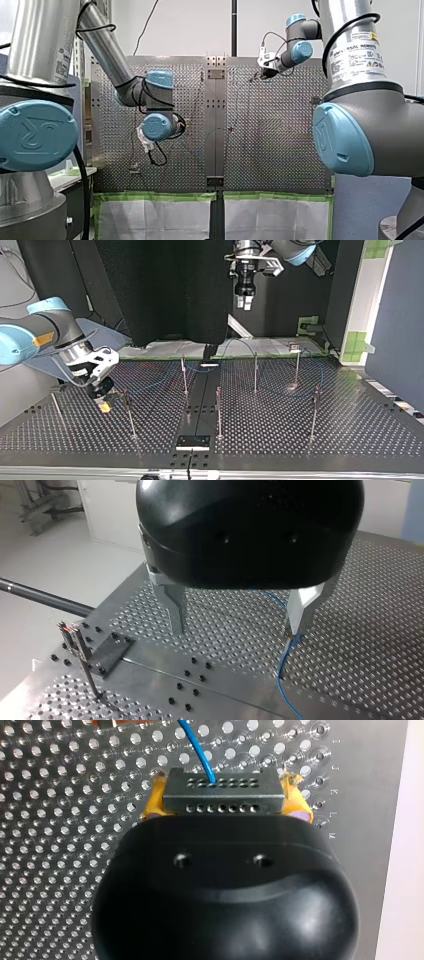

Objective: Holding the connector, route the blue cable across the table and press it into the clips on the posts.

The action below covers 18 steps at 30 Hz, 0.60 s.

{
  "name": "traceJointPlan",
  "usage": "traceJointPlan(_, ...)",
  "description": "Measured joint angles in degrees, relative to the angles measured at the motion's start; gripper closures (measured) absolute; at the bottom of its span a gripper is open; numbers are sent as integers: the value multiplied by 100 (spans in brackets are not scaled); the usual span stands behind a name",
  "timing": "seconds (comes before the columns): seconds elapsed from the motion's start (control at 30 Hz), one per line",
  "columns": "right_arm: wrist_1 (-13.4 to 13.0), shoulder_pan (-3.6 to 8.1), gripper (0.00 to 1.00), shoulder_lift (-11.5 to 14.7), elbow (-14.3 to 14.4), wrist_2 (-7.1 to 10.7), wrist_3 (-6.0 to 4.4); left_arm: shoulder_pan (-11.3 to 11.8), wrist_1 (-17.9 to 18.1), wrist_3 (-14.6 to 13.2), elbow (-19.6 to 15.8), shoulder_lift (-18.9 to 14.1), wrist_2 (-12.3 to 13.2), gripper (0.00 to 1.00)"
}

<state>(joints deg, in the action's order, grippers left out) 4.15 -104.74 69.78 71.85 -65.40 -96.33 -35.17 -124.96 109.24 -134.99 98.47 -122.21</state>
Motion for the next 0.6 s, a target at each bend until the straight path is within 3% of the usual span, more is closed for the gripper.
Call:
traceJointPlan(0.17,5,-5,100,-2,0,0,0,140,29,-47,-140,0,140,0)
traceJointPlan(0.6,6,-7,100,-3,1,0,-2,163,32,-52,-163,0,163,0)
